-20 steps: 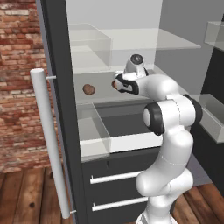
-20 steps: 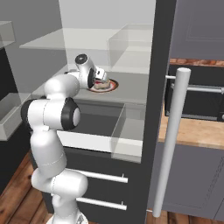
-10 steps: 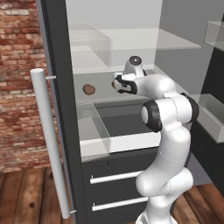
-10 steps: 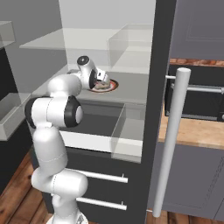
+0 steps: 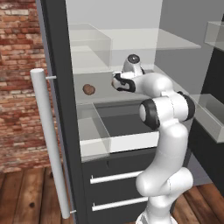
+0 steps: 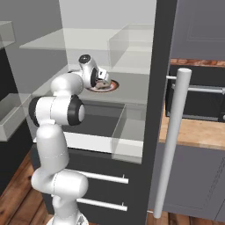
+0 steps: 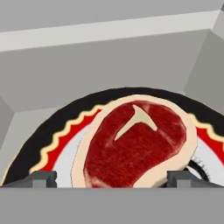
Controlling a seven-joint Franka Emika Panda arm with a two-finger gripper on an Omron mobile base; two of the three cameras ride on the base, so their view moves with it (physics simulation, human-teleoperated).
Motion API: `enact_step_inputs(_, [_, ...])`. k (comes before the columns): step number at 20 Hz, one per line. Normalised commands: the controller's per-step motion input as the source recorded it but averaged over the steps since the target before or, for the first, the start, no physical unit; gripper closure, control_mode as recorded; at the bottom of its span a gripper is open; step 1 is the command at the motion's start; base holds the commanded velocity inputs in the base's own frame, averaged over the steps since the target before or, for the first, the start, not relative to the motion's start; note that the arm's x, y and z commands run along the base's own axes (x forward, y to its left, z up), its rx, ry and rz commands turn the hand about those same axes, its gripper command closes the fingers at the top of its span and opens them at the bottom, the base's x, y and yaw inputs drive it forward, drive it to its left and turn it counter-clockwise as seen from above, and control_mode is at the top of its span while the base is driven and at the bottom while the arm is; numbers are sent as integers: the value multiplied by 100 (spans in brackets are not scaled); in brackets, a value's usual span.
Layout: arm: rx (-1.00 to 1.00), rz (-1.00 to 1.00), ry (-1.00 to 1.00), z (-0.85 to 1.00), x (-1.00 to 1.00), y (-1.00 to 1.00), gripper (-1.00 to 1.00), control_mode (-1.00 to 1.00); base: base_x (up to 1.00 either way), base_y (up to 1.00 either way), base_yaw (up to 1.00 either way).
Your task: Retrieve the steak from the fridge and place it on the cutting board.
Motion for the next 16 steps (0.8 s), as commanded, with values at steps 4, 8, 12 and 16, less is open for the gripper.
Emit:
enact_step_inputs(4, [0, 0, 10, -32, 9, 0, -100, -100, 0, 0, 0])
enact_step_inputs(8, [0, 0, 13, -46, 0, 0, -100, -100, 0, 0, 0])
enact_step_inputs(12, [0, 0, 9, -56, -1, 0, -100, -100, 0, 0, 0])
enact_step_inputs(16, [0, 0, 0, -53, -13, 0, -100, -100, 0, 0, 0])
